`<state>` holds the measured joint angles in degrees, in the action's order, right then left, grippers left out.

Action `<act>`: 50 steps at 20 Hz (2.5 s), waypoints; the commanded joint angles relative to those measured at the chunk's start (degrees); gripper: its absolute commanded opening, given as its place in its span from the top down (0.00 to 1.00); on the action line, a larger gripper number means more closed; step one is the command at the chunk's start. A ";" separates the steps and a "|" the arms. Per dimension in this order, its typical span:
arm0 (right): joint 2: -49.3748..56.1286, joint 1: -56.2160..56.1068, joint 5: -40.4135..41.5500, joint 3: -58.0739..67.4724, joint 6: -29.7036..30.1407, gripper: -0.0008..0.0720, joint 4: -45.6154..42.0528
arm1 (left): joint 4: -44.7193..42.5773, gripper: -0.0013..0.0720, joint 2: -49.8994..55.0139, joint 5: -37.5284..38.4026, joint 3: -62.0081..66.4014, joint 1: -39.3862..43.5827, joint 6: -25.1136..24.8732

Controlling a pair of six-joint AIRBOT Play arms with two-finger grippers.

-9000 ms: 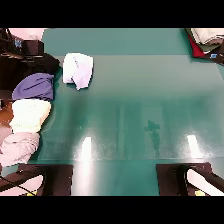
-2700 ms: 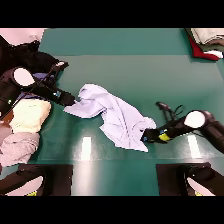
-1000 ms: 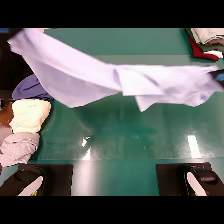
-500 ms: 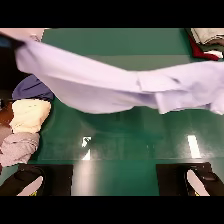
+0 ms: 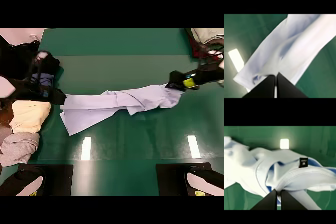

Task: Fold the shirts.

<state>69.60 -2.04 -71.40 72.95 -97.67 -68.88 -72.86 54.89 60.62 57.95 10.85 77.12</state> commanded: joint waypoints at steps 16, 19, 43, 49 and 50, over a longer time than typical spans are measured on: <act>-5.18 0.37 5.40 -17.79 6.62 0.16 1.86 | -1.75 0.95 0.04 -10.47 -7.65 -0.02 0.90; -5.53 0.37 12.92 -25.03 6.69 0.17 8.09 | -1.73 0.95 0.04 -10.45 -7.65 -0.02 0.92; -0.48 -7.96 18.67 -20.09 9.70 0.96 11.91 | -1.53 0.95 -0.15 -7.17 -7.50 -0.02 1.88; -18.47 -2.89 15.52 -10.08 9.51 0.96 12.35 | -1.53 0.95 -3.23 2.16 15.47 -0.02 2.49; -21.31 -1.25 15.72 -6.16 9.31 0.96 12.33 | -1.53 0.95 -4.11 2.99 21.77 -0.02 2.51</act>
<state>56.03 -6.24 -55.09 59.88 -88.05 -56.62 -74.39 52.47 59.66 67.20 10.87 79.44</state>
